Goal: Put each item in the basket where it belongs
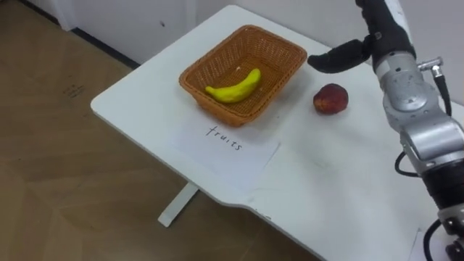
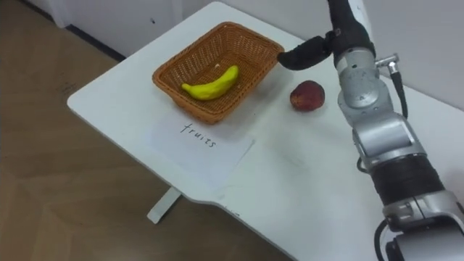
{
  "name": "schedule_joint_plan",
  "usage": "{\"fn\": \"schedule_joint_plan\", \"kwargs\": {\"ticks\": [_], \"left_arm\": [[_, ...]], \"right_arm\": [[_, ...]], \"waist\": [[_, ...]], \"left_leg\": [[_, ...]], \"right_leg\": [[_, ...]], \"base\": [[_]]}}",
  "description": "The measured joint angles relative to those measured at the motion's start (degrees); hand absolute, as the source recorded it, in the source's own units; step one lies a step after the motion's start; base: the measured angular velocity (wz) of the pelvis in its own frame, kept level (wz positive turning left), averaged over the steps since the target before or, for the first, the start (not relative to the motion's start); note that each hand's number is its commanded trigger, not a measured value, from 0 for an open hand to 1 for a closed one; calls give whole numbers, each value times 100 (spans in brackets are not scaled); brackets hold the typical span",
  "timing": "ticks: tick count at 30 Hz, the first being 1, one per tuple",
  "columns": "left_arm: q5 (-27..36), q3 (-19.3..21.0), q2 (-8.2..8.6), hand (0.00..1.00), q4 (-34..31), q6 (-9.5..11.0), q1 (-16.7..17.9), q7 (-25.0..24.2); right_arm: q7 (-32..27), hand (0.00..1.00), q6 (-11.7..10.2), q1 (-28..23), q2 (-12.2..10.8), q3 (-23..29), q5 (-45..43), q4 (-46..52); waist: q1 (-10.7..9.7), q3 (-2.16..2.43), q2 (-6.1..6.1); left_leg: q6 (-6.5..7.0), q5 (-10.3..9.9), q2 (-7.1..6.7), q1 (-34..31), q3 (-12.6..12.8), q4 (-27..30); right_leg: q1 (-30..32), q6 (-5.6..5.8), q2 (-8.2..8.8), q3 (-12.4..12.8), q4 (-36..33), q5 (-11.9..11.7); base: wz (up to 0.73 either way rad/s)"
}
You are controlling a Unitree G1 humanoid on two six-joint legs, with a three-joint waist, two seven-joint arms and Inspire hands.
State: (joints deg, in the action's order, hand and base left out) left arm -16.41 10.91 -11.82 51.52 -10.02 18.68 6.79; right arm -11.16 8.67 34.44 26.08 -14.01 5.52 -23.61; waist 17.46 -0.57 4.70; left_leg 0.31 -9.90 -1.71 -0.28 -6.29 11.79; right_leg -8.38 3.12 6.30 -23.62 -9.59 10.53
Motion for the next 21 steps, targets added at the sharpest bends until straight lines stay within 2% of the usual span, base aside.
{"fn": "schedule_joint_plan", "kwargs": {"ticks": [3,5,8,11,18,21], "left_arm": [[-2,-7,38,0,4,-2,-2,0],[5,-131,74,0,5,-31,0,4],[2,-347,183,0,4,-99,-3,3],[0,-583,238,0,4,-181,-5,6],[117,-812,309,0,6,-219,-8,28],[119,-882,317,0,4,-214,-11,35]], "right_arm": [[-59,0,1,0,0,40,133,-124],[-75,0,-3,0,-32,167,276,-123],[-75,0,-11,0,-51,219,368,-121],[-28,0,-10,-1,-125,218,368,-125],[247,0,6,-1,-189,218,357,-282],[309,0,5,-1,-283,218,354,-273]], "waist": [[-20,-20,-35],[-46,-20,-103],[-133,24,-238],[-152,45,-332],[-193,46,-343],[-291,41,-314]], "left_leg": [[9,5,-11,-5,5,5],[9,5,-13,-18,6,23],[15,9,-23,-56,3,40],[15,15,-19,-97,26,44],[18,30,-17,-118,125,48],[21,32,-16,-129,132,50]], "right_leg": [[15,4,14,-8,-2,3],[14,4,15,-25,-9,3],[31,7,25,-37,-18,4],[84,28,23,-10,-22,17],[148,30,55,-16,-29,19],[151,30,62,-28,-26,19]], "base": [[-4],[0],[3],[-5],[-7],[1]]}}
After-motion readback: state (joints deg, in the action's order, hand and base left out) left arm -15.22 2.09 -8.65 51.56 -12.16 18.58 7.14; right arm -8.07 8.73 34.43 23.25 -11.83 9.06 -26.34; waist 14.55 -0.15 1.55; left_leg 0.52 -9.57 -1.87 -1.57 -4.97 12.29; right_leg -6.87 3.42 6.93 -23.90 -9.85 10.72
